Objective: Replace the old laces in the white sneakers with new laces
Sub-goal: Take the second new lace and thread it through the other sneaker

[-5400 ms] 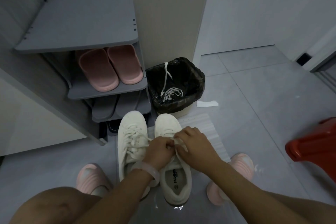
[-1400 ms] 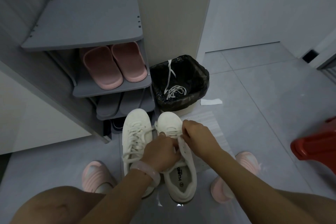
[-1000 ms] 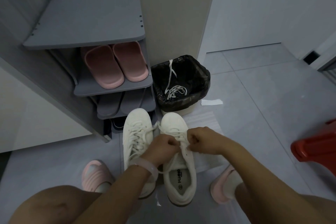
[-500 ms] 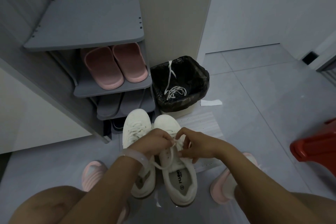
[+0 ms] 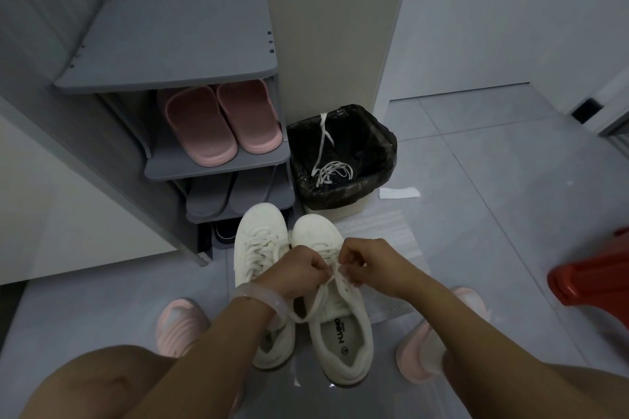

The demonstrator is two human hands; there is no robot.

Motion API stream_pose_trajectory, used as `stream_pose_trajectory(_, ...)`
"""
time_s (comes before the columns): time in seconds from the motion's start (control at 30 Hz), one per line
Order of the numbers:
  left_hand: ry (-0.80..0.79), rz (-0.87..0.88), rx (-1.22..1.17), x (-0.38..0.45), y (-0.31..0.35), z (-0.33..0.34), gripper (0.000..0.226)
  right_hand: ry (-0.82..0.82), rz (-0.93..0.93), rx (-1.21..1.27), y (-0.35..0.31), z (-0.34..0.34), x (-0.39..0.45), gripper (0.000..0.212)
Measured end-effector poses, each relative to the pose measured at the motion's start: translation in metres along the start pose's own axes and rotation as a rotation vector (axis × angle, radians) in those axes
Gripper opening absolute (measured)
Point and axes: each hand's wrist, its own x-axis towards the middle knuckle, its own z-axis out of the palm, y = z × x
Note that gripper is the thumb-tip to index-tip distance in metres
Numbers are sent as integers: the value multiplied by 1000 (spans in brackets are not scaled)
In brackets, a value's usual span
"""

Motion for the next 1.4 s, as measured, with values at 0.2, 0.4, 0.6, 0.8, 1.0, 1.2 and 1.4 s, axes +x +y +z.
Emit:
stream_pose_trajectory(0.2,64,90,102,-2,-1,8,22,407,-117,-552,-1,23,-5,23)
stream_pose_trajectory(0.4,145,131,140,0,-6,10,20,280,-191,-742,7,21,-8,23)
stream_pose_trajectory(0.6,81,78,54,2,-5,6,19,-2,-13,-228,2,-2,-9,34)
stream_pose_trajectory(0.8,53,58,85,0,-1,6,41,-85,20,-95,-5,5,-7,49)
stream_pose_trajectory(1.0,-100,80,175,-6,7,-5,37,-54,101,-98,-5,13,-1,42)
stream_pose_trajectory(1.2,-94,111,205,-9,4,-14,34,-77,104,-8,-2,6,-3,21)
stream_pose_trajectory(1.4,-63,101,164,-7,2,-10,42,-7,16,-98,2,5,-5,24)
